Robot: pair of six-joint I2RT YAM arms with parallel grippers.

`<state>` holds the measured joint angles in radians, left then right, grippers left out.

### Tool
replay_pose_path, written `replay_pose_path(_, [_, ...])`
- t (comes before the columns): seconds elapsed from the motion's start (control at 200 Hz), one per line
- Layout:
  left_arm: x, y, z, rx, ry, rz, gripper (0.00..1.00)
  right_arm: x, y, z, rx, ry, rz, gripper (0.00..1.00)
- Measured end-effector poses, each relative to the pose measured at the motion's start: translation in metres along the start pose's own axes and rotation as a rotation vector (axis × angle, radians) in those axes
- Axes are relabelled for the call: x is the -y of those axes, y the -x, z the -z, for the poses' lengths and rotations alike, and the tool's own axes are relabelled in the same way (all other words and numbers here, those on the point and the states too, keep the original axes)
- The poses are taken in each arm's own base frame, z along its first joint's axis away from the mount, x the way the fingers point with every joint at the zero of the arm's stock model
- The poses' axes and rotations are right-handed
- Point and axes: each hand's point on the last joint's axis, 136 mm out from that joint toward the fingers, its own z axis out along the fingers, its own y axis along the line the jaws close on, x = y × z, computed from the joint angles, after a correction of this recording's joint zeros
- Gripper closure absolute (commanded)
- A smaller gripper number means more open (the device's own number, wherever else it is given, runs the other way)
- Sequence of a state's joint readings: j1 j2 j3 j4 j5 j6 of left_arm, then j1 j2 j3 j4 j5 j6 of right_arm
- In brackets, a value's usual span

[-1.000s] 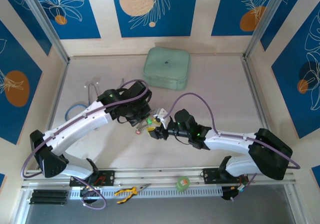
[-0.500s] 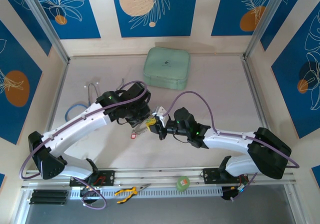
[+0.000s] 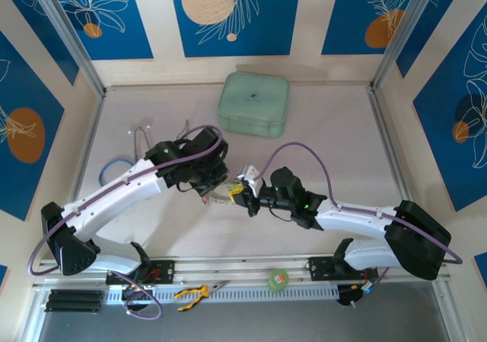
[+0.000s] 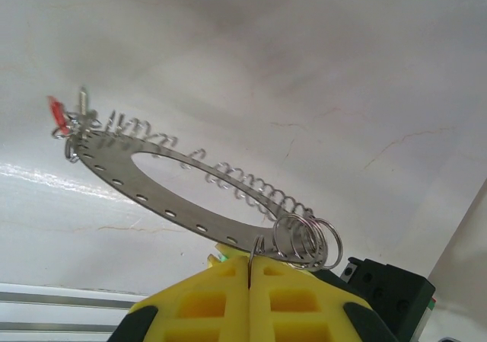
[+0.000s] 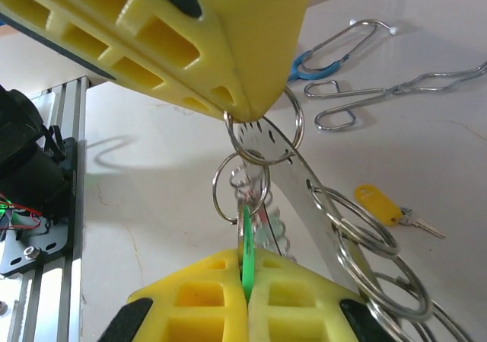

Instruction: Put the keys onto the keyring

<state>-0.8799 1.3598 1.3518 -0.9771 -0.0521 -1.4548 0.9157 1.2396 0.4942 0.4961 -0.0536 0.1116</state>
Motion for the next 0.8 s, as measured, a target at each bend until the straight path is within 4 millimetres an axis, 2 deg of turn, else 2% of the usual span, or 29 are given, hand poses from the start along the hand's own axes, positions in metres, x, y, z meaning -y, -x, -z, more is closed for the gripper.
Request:
replay_pose_path(0.015, [0.0,0.0,0.0,0.0,0.0,0.001,1.0,0.0,0.0,0.0,-0.002,0.0,-0.002,0.77])
replay_pose_path(0.05, [0.0,0.0,-0.001,0.002,-0.002,0.006,1.0,0.0,-0.002,0.0,-0.01,0.0,-0.007,0.7])
replay_pose_path(0.185, [-0.001,0.004,0.001,0.011,-0.016,0.032,1.0,0.0,-0.013,0.003,-0.051,-0.006,-0.02,0.6])
replay_pose_path(0.335, [-0.009,0.003,-0.002,0.011,-0.011,0.077,1.0,-0.004,0.0,0.023,0.013,-0.034,0.051,0.6])
replay_pose_path(0.485, [-0.02,0.001,-0.01,0.006,0.014,0.132,1.0,-0.018,0.01,0.039,0.073,-0.046,0.185,0.61])
replay_pose_path(0.615, [-0.021,-0.001,-0.014,-0.006,0.014,0.164,1.0,-0.023,0.009,0.034,0.071,-0.059,0.299,0.6])
replay_pose_path(0.8, [-0.015,-0.005,-0.014,-0.032,-0.009,0.18,1.0,-0.016,0.002,0.018,0.024,-0.077,0.378,0.6])
